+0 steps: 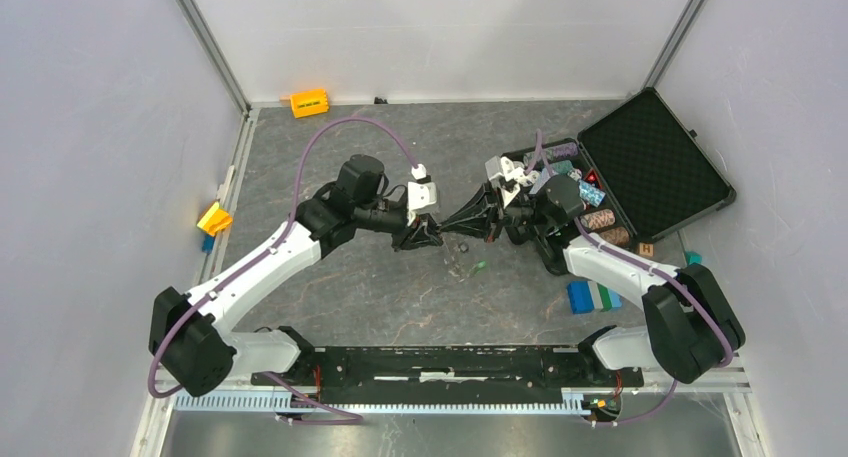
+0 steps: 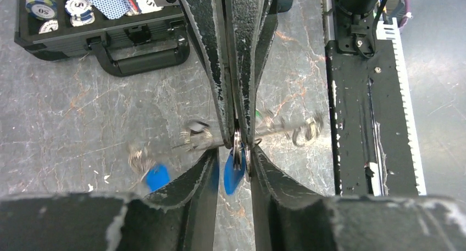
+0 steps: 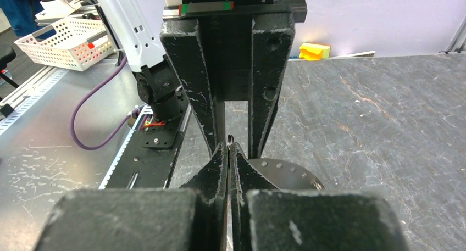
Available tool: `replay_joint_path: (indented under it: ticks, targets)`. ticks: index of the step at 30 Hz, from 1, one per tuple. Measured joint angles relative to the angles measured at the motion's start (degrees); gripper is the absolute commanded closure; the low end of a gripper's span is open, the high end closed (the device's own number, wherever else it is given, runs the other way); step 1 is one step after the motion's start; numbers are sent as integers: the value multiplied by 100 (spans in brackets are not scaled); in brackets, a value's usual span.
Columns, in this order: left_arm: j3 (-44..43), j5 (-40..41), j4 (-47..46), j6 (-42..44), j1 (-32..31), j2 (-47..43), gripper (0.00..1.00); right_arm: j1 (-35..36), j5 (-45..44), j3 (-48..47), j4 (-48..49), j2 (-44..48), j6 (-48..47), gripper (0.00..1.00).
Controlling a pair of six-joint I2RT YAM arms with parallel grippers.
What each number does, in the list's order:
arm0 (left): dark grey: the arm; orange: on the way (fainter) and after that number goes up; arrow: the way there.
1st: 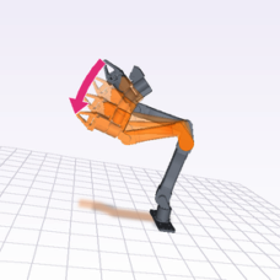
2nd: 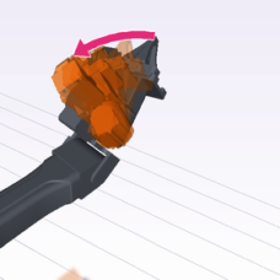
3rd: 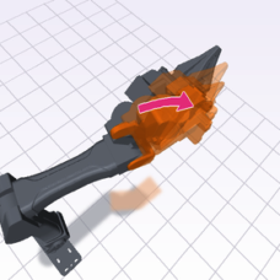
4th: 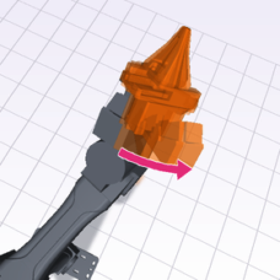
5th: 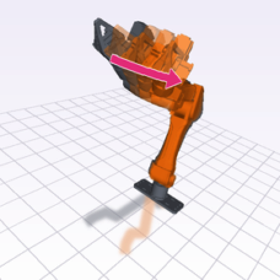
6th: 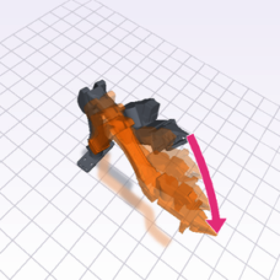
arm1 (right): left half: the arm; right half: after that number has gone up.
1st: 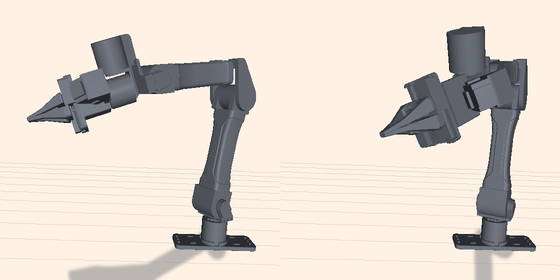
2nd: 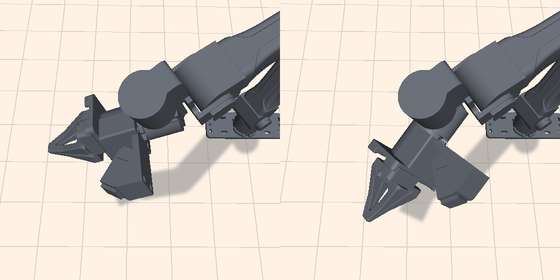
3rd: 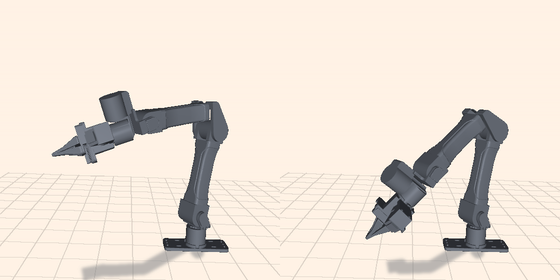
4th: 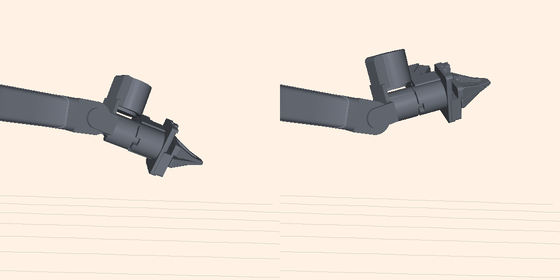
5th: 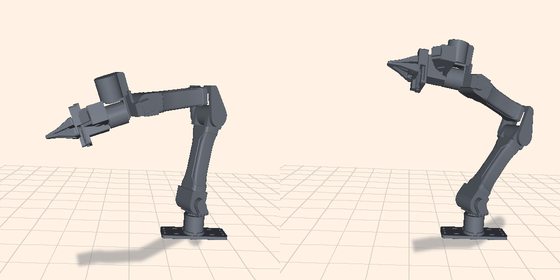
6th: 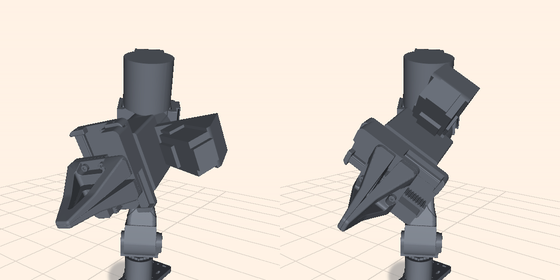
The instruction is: Put the keys on the keyring
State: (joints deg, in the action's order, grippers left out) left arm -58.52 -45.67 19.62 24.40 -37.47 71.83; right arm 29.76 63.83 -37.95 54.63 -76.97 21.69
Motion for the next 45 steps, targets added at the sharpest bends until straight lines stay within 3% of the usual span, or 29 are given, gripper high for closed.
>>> replay_joint_path:
  ticks: [3, 8, 17, 21, 28, 35, 45]
  targets:
    - [-13, 175, 164, 138, -7, -83, 55, 26, 0, 0, -195, 2, -140, 100]
    - [-223, 437, 619, 439, -13, -297, 55, 42, -2, 0, -409, 11, -291, 100]
    - [-529, 490, 907, 608, -15, -426, 67, 50, -7, 0, -605, 22, -435, 100]
    - [-551, 407, 918, 608, -15, -374, 78, 50, -7, 0, -627, 31, -461, 100]
    - [-551, 306, 905, 605, -15, -289, 83, 50, -7, 0, -621, 42, -457, 100]
    - [-573, 284, 931, 697, -15, -190, 55, 50, 13, 0, -564, 42, -398, 100]
    - [-527, 306, 1296, 1484, 162, -280, 43, 50, 22, 0, -538, 42, -374, 100]
